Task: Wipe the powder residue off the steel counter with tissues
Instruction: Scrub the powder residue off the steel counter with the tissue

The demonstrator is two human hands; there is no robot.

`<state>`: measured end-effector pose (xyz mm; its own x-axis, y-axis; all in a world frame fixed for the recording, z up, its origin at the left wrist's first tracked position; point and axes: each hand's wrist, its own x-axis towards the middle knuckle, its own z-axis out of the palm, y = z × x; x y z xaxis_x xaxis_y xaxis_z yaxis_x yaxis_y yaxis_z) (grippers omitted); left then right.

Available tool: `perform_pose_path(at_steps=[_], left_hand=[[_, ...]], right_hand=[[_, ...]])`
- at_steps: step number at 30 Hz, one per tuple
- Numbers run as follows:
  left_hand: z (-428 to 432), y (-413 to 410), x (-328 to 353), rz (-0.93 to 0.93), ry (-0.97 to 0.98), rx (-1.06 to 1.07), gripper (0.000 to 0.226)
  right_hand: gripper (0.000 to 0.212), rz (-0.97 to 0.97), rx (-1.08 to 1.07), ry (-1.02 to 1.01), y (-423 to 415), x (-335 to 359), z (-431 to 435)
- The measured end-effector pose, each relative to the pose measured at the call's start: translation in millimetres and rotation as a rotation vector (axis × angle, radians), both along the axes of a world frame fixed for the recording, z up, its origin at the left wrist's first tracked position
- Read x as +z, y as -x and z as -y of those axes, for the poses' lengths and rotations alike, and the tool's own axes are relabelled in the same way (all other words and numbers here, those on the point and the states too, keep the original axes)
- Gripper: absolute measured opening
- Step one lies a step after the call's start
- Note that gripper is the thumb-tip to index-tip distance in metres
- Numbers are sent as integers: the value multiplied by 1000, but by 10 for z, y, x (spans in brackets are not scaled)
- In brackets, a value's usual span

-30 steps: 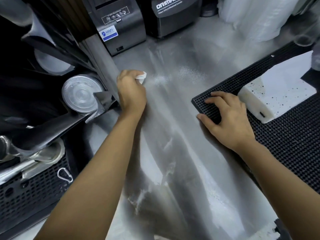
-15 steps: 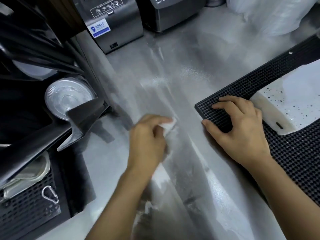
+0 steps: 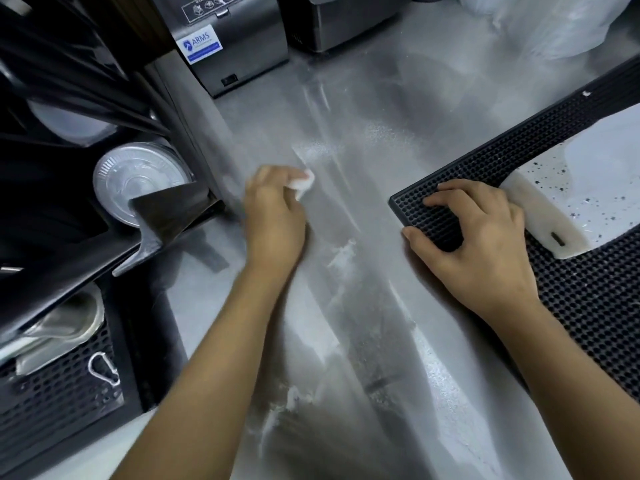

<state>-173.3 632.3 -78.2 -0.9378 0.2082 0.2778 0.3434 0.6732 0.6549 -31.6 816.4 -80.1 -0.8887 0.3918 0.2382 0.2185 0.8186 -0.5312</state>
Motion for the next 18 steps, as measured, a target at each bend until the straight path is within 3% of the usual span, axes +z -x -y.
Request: perform_pose_path(at_steps=[4, 8, 11, 18], left_hand=[[74, -466, 75, 108, 9, -145, 37], [-49, 206, 151, 59, 23, 180, 30], [-234, 681, 87, 87, 63, 237, 35], [-455, 214, -26, 16, 21, 17, 47]], right_hand=[[43, 3, -4, 1, 6, -10, -2], [44, 7, -1, 3, 6, 7, -7], [44, 13, 0, -2, 7, 1, -10], [44, 13, -2, 0, 11, -1, -10]])
